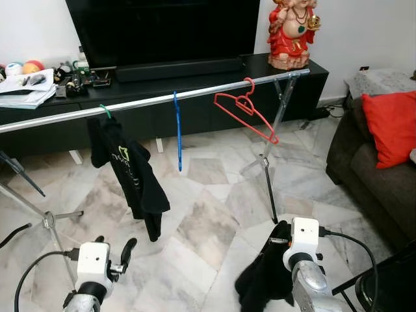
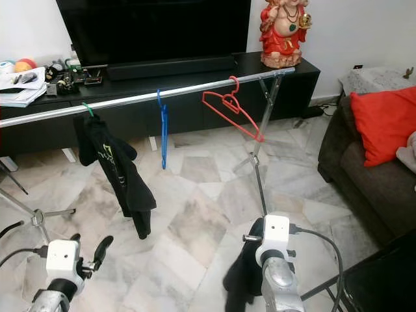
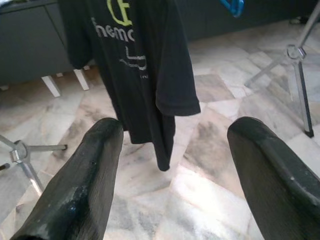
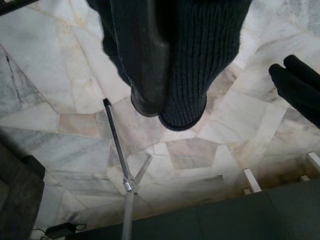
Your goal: Hang hanger
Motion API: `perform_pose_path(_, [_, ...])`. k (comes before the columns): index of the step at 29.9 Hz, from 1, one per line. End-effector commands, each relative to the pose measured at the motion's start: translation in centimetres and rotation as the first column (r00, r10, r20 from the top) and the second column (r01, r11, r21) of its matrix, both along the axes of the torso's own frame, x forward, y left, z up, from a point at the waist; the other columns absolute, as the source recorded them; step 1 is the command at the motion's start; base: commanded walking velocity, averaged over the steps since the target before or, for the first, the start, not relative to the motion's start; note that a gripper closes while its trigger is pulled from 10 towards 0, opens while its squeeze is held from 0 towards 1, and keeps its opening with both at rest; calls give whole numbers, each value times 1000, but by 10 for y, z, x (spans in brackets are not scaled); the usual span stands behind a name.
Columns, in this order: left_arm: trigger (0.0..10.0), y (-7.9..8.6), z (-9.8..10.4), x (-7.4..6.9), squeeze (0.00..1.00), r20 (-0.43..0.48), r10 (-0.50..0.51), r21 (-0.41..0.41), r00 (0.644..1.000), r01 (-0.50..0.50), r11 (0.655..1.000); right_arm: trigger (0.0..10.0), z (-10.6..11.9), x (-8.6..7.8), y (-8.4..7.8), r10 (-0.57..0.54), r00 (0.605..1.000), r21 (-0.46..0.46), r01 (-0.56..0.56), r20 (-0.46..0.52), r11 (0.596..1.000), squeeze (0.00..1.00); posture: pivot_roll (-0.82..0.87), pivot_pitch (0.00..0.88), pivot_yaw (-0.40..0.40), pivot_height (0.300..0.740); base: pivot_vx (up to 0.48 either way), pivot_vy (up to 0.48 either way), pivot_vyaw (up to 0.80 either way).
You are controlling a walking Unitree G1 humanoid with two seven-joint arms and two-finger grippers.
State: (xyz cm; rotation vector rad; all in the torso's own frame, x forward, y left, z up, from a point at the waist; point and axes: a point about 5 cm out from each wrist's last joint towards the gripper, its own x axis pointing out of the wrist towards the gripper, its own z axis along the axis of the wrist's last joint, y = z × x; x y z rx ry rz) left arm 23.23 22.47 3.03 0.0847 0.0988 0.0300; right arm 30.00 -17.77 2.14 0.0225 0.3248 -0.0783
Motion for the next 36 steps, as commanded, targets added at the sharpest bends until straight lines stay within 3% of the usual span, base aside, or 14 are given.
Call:
perform_pose_path(1, [10000, -2, 8, 1, 0, 9, -7, 3, 1000, 7, 1000, 10000, 4, 3, -2, -16, 999, 4, 16, 35, 1000, 0, 12, 42, 47, 740, 0, 0, 0])
perform_pose_path(4, [10000, -4, 16, 2, 0, 20, -29, 4, 999, 29, 1000, 10000, 8, 2, -14, -72, 995, -11, 73, 71, 997, 0, 13, 42, 48, 740, 0, 0, 0])
perform_pose_path(7, [10000, -4, 19, -2, 0, 9, -40, 7, 999, 40, 999, 10000, 24, -1, -30, -196, 959, 11, 198, 204, 980, 0, 14, 31, 47, 740, 0, 0, 0])
perform_pose_path(12, [10000, -5, 18, -7, 0, -9, -57, 9, 998, 57, 998, 10000, 33, -13, -36, -256, 922, 19, 262, 290, 965, 0, -3, 21, 52, 740, 48, 0, 0])
perform_pose_path(20, [10000, -12, 17, -5, 0, -37, -84, 0, 996, 84, 996, 10000, 17, -30, -27, -255, 937, 20, 258, 240, 966, 0, -5, 8, 51, 740, 269, 0, 0])
perform_pose_path(36, [10000, -16, 21, 0, 0, -42, -121, -1, 992, 121, 993, 10000, 24, -25, -25, -243, 936, 22, 246, 255, 969, 0, -1, 16, 52, 740, 326, 0, 0])
